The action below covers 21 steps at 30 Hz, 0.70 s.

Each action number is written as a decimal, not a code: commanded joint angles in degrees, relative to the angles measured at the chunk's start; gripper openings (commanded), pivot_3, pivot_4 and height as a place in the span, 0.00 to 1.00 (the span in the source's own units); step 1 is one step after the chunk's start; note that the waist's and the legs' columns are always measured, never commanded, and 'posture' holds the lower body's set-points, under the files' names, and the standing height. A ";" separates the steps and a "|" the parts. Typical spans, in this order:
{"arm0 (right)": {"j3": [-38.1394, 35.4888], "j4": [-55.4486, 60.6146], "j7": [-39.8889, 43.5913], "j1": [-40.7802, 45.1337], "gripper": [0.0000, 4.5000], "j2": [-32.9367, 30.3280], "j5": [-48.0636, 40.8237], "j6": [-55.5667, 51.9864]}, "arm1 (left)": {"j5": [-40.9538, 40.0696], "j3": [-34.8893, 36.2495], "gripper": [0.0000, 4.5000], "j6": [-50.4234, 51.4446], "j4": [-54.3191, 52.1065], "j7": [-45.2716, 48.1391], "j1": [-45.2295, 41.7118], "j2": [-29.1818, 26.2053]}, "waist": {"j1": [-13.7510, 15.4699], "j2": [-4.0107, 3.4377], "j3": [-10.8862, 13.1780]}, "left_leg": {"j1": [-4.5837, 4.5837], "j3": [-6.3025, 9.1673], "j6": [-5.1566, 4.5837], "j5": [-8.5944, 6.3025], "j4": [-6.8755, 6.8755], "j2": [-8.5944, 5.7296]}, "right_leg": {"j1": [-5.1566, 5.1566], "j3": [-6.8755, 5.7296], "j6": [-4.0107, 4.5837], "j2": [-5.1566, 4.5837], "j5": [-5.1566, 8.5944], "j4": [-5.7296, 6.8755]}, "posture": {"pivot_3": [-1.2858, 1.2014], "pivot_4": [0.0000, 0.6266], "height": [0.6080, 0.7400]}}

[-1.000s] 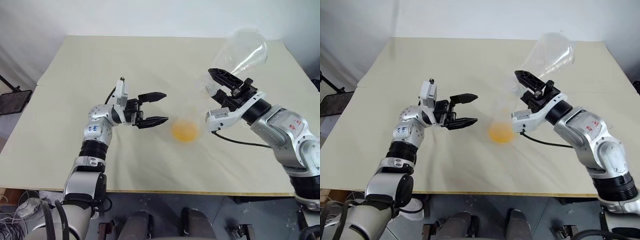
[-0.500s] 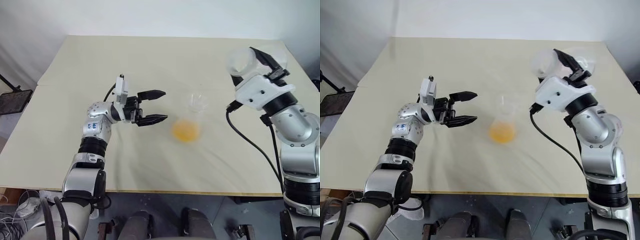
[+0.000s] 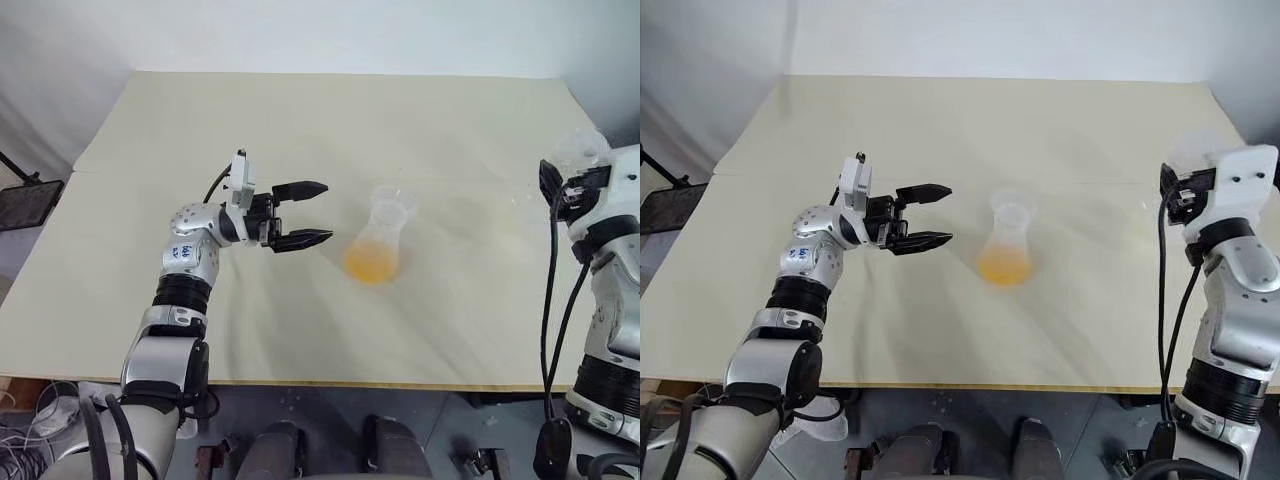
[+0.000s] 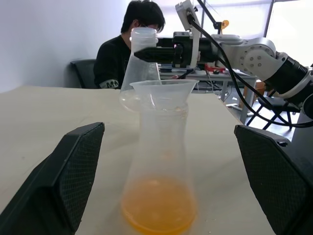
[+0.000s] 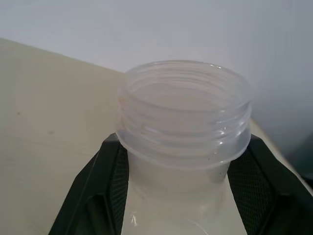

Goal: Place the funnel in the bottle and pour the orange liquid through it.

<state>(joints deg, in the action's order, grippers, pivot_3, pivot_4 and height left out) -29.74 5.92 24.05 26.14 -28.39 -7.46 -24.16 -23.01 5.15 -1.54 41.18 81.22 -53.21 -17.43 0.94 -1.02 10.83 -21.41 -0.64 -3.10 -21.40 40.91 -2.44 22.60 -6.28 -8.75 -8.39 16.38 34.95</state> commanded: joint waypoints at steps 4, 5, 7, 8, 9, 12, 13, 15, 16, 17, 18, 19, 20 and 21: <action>-1.71 -5.64 -0.65 -0.15 0.54 -1.77 -4.31 5.10 | -0.22 0.03 1.00 0.73 -3.68 -0.96 1.19 -1.07 | -0.23 0.00 0.00 | 0.00 -0.01 0.00 0.00 0.00 0.00 | 0.00 0.01 0.00 0.00 0.00 0.00 | 0.52 0.24 1.00; -1.68 -6.51 -0.92 -0.20 0.54 -2.03 -4.53 5.39 | -0.23 0.05 1.00 0.86 -3.97 -1.11 1.36 -1.18 | -0.27 0.00 0.00 | 0.00 0.00 0.00 0.00 -0.01 0.00 | 0.01 0.01 0.00 0.00 0.00 0.00 | 0.52 0.24 1.00; -0.92 -7.73 -0.73 -0.69 0.54 -2.75 -4.54 6.35 | -0.22 0.03 1.00 1.16 -4.57 -1.46 1.76 -1.41 | -0.24 0.00 0.00 | 0.00 0.01 0.00 0.00 0.00 0.01 | 0.00 0.01 0.00 0.00 0.00 0.01 | 0.52 0.24 1.00; -0.66 -7.96 -0.71 -0.85 0.54 -2.95 -4.77 6.60 | -0.21 -0.01 1.00 1.33 -4.84 -1.61 1.94 -1.51 | -0.17 0.00 0.00 | 0.00 0.01 0.00 0.00 0.00 0.00 | 0.00 0.01 0.00 -0.01 0.00 0.01 | 0.52 0.24 1.00; -0.58 -7.99 -0.76 -0.90 0.54 -2.99 -5.29 6.40 | -0.16 -0.07 1.00 1.47 -5.06 -1.75 2.09 -1.60 | -0.14 0.00 0.00 | 0.00 0.02 0.00 0.00 0.01 0.00 | 0.00 0.01 0.00 -0.02 0.00 0.01 | 0.52 0.24 1.00; -0.92 -7.84 -0.93 -0.84 0.76 -3.33 -6.90 5.61 | 0.39 -0.50 1.00 1.92 -5.41 -2.52 2.47 -1.90 | -0.17 0.00 0.00 | 0.00 0.02 0.00 0.00 0.01 0.00 | 0.00 0.01 0.00 -0.02 0.00 0.01 | 0.52 0.24 1.00; -1.10 -7.58 -0.86 -0.97 0.83 -3.61 -7.32 5.41 | 0.62 -0.68 1.00 1.96 -5.49 -2.73 2.61 -1.98 | -0.16 0.00 0.00 | 0.00 0.02 0.00 0.00 0.01 0.00 | 0.00 0.01 0.00 -0.02 0.00 0.01 | 0.52 0.24 1.00; -1.18 -6.95 -0.57 -1.28 0.98 -4.21 -8.01 5.18 | 0.68 -0.87 1.00 1.98 -5.81 -2.88 2.87 -2.03 | -0.12 0.00 0.00 | 0.00 0.02 0.00 0.00 0.01 0.00 | 0.00 0.01 0.00 -0.03 0.00 0.01 | 0.52 0.24 1.00; -1.10 -6.68 -0.73 -1.32 1.00 -4.66 -8.08 4.90 | 0.87 -1.01 1.00 2.02 -5.90 -3.15 2.94 -2.11 | -0.12 0.00 0.00 | 0.00 0.01 0.00 0.00 0.01 0.00 | 0.00 0.02 0.00 -0.03 0.00 0.01 | 0.52 0.24 1.00; -1.01 -6.51 -0.93 -1.41 1.00 -4.99 -8.22 4.73 | 1.00 -1.13 1.00 2.07 -6.04 -3.39 3.05 -2.17 | -0.13 0.00 0.00 | 0.00 0.02 0.00 0.00 0.01 0.00 | 0.00 0.02 0.00 -0.03 0.00 0.01 | 0.52 0.24 1.00; -1.10 -5.93 -1.00 -1.50 1.00 -5.42 -8.72 4.00 | 1.48 -1.26 1.00 1.80 -5.92 -4.24 3.11 -2.20 | -0.13 0.00 0.00 | 0.00 0.01 0.00 0.00 0.01 0.00 | 0.00 0.02 0.00 -0.03 0.00 0.01 | 0.52 0.24 1.00; -1.40 -5.10 -0.82 -1.67 1.00 -5.89 -9.41 3.38 | 1.56 -1.29 1.00 1.62 -5.80 -4.47 3.16 -2.19 | -0.12 0.00 0.00 | 0.00 0.01 0.00 0.00 0.01 0.00 | 0.00 0.02 0.00 -0.03 0.00 0.00 | 0.52 0.24 1.00; -1.69 -4.28 -0.56 -1.90 1.00 -6.44 -9.99 3.00 | 1.64 -1.35 1.00 1.60 -5.81 -4.77 3.25 -2.20 | -0.12 0.00 0.00 | 0.00 0.02 0.00 0.00 0.01 0.00 | 0.00 0.01 0.00 -0.03 0.00 0.00 | 0.52 0.24 1.00; -1.98 -3.74 -0.48 -1.93 1.00 -7.02 -10.37 2.94 | 1.91 -1.35 1.00 1.91 -5.74 -5.71 3.26 -2.26 | -0.13 0.00 0.00 | 0.00 0.01 0.00 0.00 0.01 0.00 | 0.00 0.02 0.00 -0.03 0.00 0.00 | 0.52 0.24 1.00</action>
<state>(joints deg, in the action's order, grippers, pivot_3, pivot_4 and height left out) -29.75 -1.37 23.43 24.02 -33.43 -16.11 -21.38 -21.53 3.57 0.61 36.84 76.70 -50.22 -18.93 0.81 -1.03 10.83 -21.41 -0.63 -3.10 -21.40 40.91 -2.43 22.60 -6.26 -8.75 -8.42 16.38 34.95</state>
